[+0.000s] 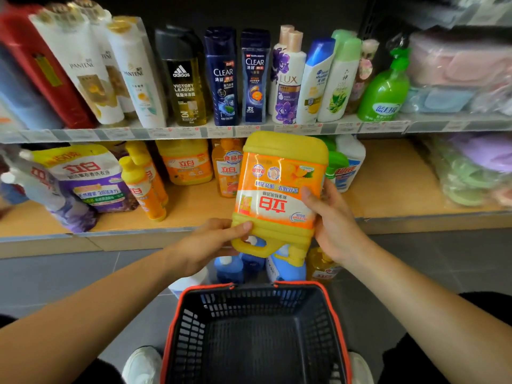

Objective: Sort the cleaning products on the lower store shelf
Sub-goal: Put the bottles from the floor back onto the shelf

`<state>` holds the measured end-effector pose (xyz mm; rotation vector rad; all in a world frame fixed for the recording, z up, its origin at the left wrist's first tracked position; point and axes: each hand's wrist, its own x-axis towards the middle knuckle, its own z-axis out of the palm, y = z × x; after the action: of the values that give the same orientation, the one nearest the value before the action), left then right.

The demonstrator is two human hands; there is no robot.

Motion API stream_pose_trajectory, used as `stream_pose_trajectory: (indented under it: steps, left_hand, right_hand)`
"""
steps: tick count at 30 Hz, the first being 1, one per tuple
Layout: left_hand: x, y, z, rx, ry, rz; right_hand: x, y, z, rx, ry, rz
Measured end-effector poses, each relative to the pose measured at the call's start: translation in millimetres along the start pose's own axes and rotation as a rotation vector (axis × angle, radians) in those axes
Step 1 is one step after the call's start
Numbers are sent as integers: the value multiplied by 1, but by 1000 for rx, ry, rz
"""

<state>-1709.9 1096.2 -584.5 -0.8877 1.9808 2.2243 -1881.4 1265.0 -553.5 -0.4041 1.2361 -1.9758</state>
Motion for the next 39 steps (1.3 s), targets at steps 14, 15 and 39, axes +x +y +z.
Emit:
stream_pose_trajectory:
  steps: [14,15,39]
  left_hand:
    - [-35,59,-54,-116,357,536]
    - [-38,59,-59,-64,387,538]
    - [19,-62,-162,859,224,-157]
  right_hand:
    - [5,73,31,-366,-10,447]
    - [6,80,33,-453,-42,413]
    - [61,203,6,-1523,-713,141]
